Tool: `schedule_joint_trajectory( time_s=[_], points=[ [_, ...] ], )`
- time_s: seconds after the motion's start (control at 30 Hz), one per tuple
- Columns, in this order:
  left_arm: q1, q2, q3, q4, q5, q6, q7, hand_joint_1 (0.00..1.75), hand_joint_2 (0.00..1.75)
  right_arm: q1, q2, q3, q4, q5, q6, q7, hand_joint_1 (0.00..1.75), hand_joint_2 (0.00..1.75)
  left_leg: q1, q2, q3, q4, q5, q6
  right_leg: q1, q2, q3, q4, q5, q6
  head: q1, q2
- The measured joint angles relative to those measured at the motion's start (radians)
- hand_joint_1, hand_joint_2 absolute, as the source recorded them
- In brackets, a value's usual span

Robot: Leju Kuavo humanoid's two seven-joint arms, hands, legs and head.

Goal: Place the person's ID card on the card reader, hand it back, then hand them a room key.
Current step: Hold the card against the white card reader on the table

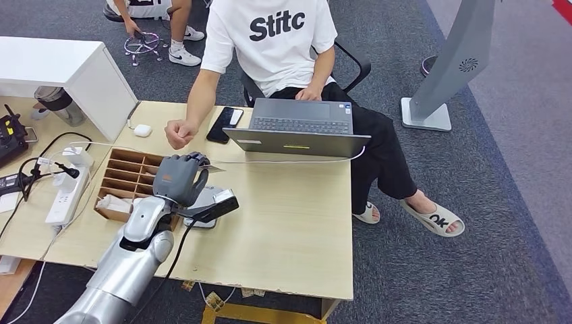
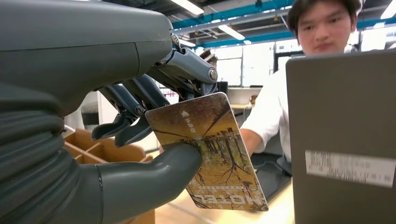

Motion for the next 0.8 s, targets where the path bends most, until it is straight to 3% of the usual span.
schedule_joint_trajectory(
  time_s=[0.8],
  points=[
    [0.009,0.014,-0.028,0.113,-0.059,-0.049,0.074,1.75,1.75,0.006,0.0,0.017,0.0,-0.003,-0.004,0.0,0.0,1.75,0.0,0.0,-0.001,0.0,0.0,0.0,0.0,0.0,0.0,0.0,0.0,0.0,0.0,0.0]
  ],
)
